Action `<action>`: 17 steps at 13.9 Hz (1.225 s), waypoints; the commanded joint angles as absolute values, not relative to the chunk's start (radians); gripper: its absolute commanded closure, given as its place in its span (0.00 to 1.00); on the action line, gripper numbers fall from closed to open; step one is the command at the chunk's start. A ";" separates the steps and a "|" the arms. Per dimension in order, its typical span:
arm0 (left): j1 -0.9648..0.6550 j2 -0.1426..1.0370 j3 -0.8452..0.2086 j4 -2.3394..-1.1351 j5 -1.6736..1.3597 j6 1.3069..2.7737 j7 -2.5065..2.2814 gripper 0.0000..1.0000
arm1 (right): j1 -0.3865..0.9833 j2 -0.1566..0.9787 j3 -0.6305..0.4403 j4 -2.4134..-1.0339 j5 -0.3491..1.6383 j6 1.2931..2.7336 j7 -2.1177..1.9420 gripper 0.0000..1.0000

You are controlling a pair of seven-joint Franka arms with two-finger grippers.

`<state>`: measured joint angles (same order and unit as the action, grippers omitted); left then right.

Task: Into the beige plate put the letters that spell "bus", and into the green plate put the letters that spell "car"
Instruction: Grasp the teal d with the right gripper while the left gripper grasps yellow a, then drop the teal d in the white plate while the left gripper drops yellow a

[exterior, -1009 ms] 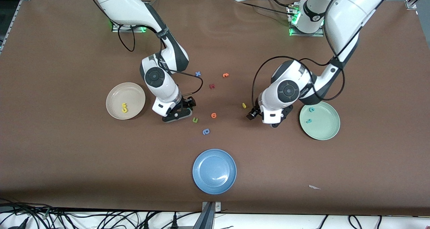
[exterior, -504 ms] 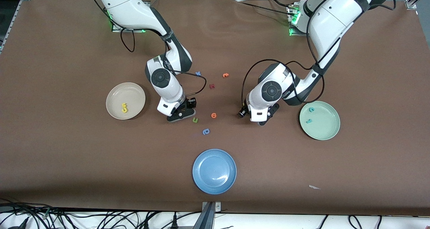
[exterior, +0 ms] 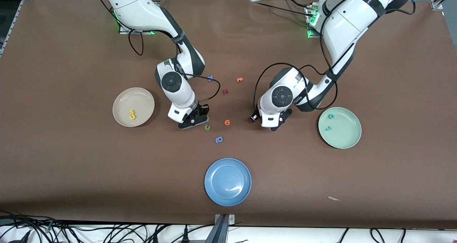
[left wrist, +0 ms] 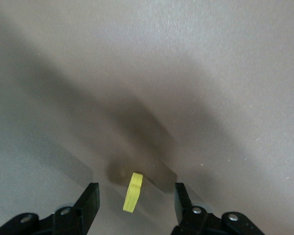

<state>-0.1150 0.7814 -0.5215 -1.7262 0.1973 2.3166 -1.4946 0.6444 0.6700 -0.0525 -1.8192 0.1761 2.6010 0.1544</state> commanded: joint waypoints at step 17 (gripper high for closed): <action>-0.112 0.778 -0.514 -1.718 0.236 2.310 -1.497 0.91 | 0.655 0.494 -0.317 -1.830 0.179 2.162 0.005 0.81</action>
<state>-0.1116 0.7822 -0.5149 -1.7220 0.1982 2.3166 -1.4928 0.6496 0.5325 -0.2340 -1.7999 0.1757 2.2711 0.0878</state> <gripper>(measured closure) 0.674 0.714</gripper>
